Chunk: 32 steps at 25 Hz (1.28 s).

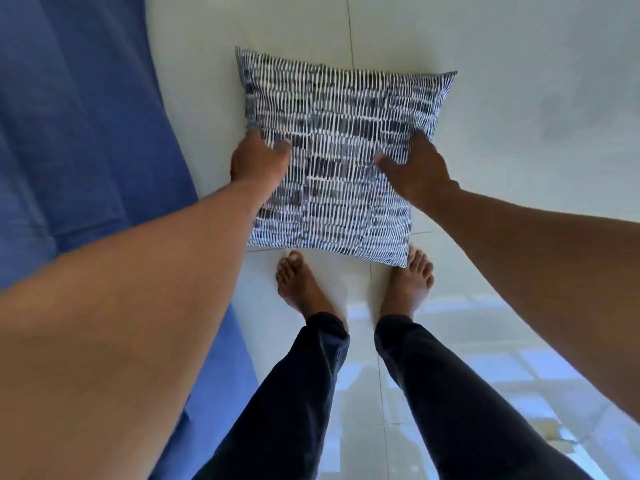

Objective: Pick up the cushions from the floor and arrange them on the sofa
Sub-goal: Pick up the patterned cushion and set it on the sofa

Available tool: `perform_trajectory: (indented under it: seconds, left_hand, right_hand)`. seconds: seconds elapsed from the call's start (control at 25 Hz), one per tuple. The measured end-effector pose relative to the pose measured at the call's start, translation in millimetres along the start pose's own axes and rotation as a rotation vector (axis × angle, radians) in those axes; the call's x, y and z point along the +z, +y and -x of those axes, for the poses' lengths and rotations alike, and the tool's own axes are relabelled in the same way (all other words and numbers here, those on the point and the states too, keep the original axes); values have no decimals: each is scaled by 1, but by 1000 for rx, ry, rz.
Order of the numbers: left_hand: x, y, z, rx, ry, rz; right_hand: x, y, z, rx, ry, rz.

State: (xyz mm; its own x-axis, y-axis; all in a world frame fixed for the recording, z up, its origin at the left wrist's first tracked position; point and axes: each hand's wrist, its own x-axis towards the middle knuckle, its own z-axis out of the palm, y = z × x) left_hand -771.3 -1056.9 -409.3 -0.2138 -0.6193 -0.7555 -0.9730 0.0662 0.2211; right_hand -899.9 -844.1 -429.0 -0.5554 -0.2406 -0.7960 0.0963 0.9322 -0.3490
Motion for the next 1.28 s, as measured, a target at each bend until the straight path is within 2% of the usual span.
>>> perform_trajectory:
  seconds: [0.08,0.16,0.28,0.56,0.8,1.12,1.28]
  left_hand:
    - [9,-9,-26,-113,35,187]
    - [12,-14,-37,-219,-14,371]
    - [9,-13,-33,-271,-91,514]
    - [-49,11,62,-177,-7,685]
    - [-139,49,176,-75,43,782]
    - [-274,73,338,38,173,905]
    - [-326,62,401,63,248,976]
  right_hand:
    - [9,6,-22,174,82,-199]
    - [10,4,-33,287,117,-483]
    - [-2,-10,-26,333,51,-582]
    - [-77,-55,50,149,145,-655]
    - [-175,-121,149,21,186,-665]
    - [-258,-205,290,-165,130,-724]
    - [-275,-245,350,-261,73,-648]
